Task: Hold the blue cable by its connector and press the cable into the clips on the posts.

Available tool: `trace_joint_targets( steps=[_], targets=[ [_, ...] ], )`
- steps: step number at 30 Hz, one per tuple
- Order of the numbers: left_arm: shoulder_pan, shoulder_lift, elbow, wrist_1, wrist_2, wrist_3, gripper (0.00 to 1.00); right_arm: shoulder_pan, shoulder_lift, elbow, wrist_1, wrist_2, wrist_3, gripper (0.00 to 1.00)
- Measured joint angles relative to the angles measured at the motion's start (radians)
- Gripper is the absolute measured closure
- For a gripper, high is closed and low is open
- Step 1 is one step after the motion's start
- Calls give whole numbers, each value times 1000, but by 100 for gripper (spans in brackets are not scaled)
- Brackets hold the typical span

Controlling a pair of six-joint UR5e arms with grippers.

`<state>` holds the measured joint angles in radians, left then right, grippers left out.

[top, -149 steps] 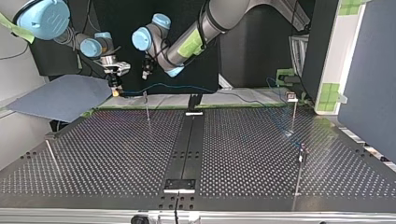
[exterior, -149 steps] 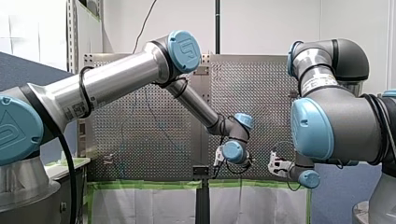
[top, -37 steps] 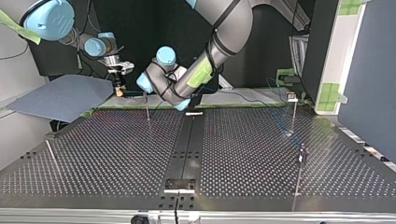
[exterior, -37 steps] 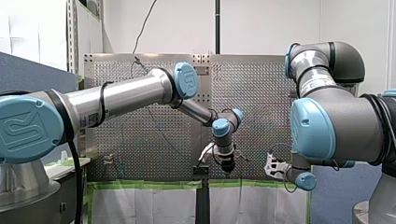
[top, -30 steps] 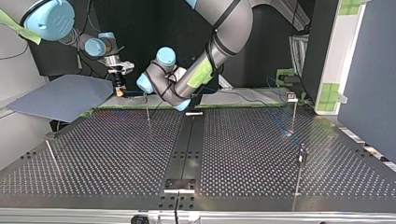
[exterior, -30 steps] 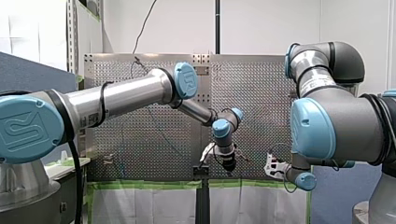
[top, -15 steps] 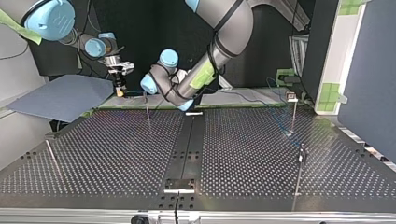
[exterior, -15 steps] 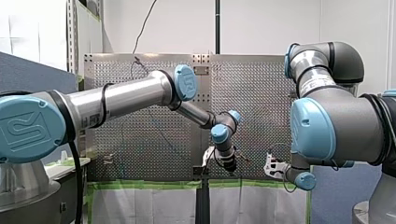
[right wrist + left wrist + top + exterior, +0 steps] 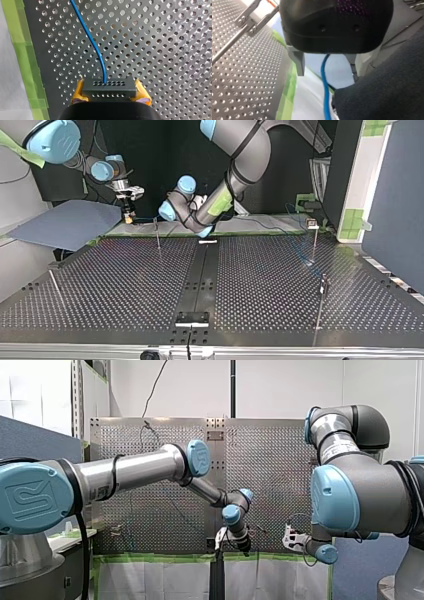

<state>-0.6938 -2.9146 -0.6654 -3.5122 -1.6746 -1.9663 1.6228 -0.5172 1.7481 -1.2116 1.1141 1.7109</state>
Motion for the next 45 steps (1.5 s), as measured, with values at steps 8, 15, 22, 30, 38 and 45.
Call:
trace_joint_targets(
  steps=[8,15,22,30,38,45],
  targets=[
    [8,-65,64,-3,10,-17,0,0,0,-1,1,0,0,100],
    [18,-120,70,-1,14,-21,0,0,0,-3,2,0,0,100],
    [23,-126,46,0,15,-22,0,0,1,-3,3,0,-2,100],
    [23,-126,36,-1,16,-13,0,2,1,-3,8,0,-6,100],
    [20,-126,35,-1,24,17,11,3,1,-3,9,0,-6,100],
    [9,-125,30,8,16,63,100,4,1,-3,9,0,-6,100]
  ],
)
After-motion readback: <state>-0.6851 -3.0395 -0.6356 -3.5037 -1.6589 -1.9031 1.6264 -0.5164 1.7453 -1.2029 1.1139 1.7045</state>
